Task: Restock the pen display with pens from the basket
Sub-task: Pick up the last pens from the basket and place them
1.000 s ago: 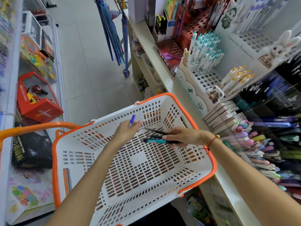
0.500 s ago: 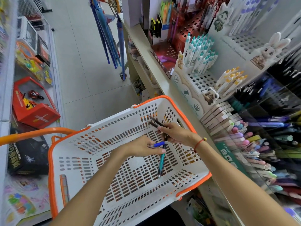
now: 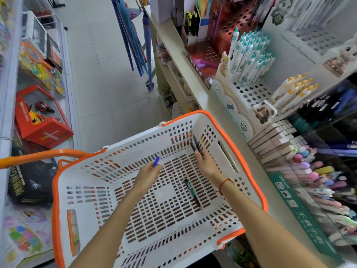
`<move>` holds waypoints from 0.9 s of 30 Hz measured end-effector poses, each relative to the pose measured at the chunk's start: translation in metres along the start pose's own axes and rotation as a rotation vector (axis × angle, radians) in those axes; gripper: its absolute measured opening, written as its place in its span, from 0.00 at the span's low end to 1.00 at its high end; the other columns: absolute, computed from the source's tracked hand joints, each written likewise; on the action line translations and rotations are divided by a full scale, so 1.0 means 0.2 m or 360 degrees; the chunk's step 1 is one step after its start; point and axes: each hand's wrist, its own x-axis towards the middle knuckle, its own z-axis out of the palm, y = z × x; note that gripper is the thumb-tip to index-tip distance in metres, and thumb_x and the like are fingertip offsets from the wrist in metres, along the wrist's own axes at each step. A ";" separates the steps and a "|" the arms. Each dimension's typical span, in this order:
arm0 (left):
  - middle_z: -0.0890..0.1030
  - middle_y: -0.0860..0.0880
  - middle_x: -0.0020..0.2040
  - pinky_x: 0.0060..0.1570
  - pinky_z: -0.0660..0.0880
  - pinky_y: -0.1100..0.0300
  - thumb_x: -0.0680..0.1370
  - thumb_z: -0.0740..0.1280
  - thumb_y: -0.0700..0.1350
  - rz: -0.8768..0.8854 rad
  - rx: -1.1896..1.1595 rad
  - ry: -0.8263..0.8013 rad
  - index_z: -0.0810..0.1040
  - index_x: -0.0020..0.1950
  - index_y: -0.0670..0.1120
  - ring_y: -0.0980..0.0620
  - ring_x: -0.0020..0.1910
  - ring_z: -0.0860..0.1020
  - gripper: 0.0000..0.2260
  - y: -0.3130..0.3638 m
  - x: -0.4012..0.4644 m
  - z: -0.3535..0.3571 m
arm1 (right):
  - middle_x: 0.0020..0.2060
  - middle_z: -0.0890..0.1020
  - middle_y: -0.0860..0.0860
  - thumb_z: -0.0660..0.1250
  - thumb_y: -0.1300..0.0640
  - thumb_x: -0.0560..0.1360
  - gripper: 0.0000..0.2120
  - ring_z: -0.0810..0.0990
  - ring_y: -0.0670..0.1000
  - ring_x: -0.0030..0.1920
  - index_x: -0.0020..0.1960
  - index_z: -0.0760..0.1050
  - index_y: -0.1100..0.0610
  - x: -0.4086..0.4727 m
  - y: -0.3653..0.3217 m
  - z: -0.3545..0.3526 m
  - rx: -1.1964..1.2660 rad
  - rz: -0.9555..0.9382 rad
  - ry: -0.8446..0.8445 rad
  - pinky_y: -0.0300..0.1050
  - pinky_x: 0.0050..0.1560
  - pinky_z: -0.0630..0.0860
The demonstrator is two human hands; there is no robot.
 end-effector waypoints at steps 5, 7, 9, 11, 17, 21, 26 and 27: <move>0.69 0.46 0.33 0.31 0.60 0.57 0.78 0.67 0.50 -0.0335 0.0273 0.0083 0.73 0.38 0.43 0.50 0.29 0.65 0.13 -0.31 0.21 0.06 | 0.37 0.77 0.50 0.62 0.45 0.80 0.13 0.75 0.48 0.33 0.51 0.74 0.55 0.09 0.31 0.01 -0.0921 0.0172 -0.0031 0.42 0.34 0.76; 0.71 0.45 0.34 0.32 0.63 0.57 0.78 0.68 0.48 -0.0501 0.0353 -0.0050 0.74 0.37 0.42 0.49 0.29 0.66 0.13 -0.44 0.24 0.16 | 0.37 0.77 0.52 0.64 0.45 0.79 0.14 0.74 0.50 0.33 0.50 0.75 0.57 0.11 0.42 0.03 -0.1207 0.0326 -0.0238 0.44 0.35 0.74; 0.74 0.43 0.36 0.32 0.65 0.57 0.79 0.67 0.45 -0.0662 0.0166 -0.0071 0.76 0.38 0.41 0.49 0.29 0.68 0.12 -0.55 0.27 0.25 | 0.38 0.76 0.51 0.68 0.45 0.77 0.14 0.74 0.50 0.36 0.49 0.74 0.56 0.11 0.49 0.09 -0.1287 0.0366 -0.0410 0.45 0.38 0.74; 0.77 0.44 0.36 0.32 0.69 0.58 0.81 0.64 0.41 -0.0778 -0.0231 0.0026 0.78 0.43 0.39 0.50 0.31 0.73 0.09 -0.61 0.27 0.31 | 0.38 0.75 0.50 0.73 0.45 0.73 0.17 0.75 0.50 0.40 0.50 0.72 0.56 0.11 0.51 0.17 -0.1266 0.0416 -0.0492 0.44 0.41 0.75; 0.83 0.49 0.35 0.34 0.74 0.60 0.76 0.70 0.55 -0.0776 -0.0048 0.0231 0.82 0.39 0.41 0.53 0.34 0.79 0.17 -0.72 0.26 0.36 | 0.39 0.73 0.49 0.77 0.41 0.66 0.25 0.69 0.47 0.35 0.51 0.72 0.56 0.04 0.63 0.34 -0.1408 0.0479 -0.0541 0.40 0.33 0.67; 0.83 0.50 0.33 0.27 0.68 0.63 0.73 0.74 0.54 -0.0790 0.0121 0.0258 0.83 0.41 0.40 0.56 0.27 0.75 0.16 -0.69 0.25 0.35 | 0.41 0.76 0.50 0.76 0.44 0.70 0.19 0.72 0.48 0.38 0.49 0.72 0.56 0.06 0.67 0.32 -0.1264 0.0562 -0.0556 0.40 0.35 0.70; 0.84 0.46 0.45 0.24 0.61 0.68 0.76 0.72 0.47 -0.0945 -0.0928 0.0152 0.81 0.52 0.40 0.63 0.20 0.72 0.11 -0.54 0.16 0.18 | 0.29 0.69 0.48 0.59 0.48 0.82 0.19 0.63 0.44 0.25 0.56 0.77 0.63 0.01 0.49 0.19 -0.0587 0.0790 -0.0368 0.34 0.22 0.62; 0.84 0.46 0.47 0.23 0.61 0.68 0.77 0.71 0.47 -0.0918 -0.1115 0.0136 0.81 0.52 0.41 0.63 0.20 0.72 0.10 -0.49 0.12 0.13 | 0.28 0.66 0.47 0.58 0.47 0.82 0.21 0.61 0.44 0.23 0.58 0.77 0.63 -0.03 0.42 0.16 -0.0328 0.0821 -0.0378 0.34 0.21 0.60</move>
